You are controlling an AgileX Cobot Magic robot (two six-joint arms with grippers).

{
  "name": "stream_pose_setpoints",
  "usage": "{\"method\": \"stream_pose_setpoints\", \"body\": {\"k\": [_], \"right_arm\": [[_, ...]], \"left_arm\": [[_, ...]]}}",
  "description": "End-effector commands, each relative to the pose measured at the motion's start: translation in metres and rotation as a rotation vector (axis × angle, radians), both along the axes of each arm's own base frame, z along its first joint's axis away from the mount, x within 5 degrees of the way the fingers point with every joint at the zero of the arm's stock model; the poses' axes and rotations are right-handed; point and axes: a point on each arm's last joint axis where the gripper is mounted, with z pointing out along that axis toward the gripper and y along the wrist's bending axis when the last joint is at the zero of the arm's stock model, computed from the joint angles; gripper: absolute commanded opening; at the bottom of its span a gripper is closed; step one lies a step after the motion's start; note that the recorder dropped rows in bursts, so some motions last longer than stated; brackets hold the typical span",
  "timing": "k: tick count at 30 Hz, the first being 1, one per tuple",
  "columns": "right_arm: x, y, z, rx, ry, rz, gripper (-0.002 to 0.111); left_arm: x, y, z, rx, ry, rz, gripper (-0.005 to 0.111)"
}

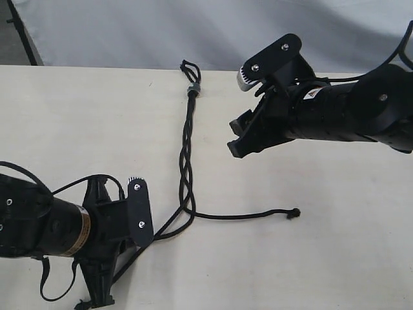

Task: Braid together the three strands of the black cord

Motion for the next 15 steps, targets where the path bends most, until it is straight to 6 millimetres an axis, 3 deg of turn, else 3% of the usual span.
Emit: {"method": "stream_pose_setpoints", "body": {"k": [1, 6, 15], "right_arm": [[0.001, -0.001, 0.002, 0.007, -0.001, -0.006, 0.06], [0.001, -0.001, 0.002, 0.015, 0.004, -0.013, 0.06], [0.001, -0.001, 0.002, 0.015, 0.004, -0.013, 0.06]], "left_arm": [[0.006, 0.004, -0.001, 0.004, -0.001, 0.016, 0.0], [0.021, 0.018, -0.009, -0.086, 0.035, 0.121, 0.0], [0.026, 0.016, -0.016, -0.088, 0.055, 0.111, 0.0]]}}
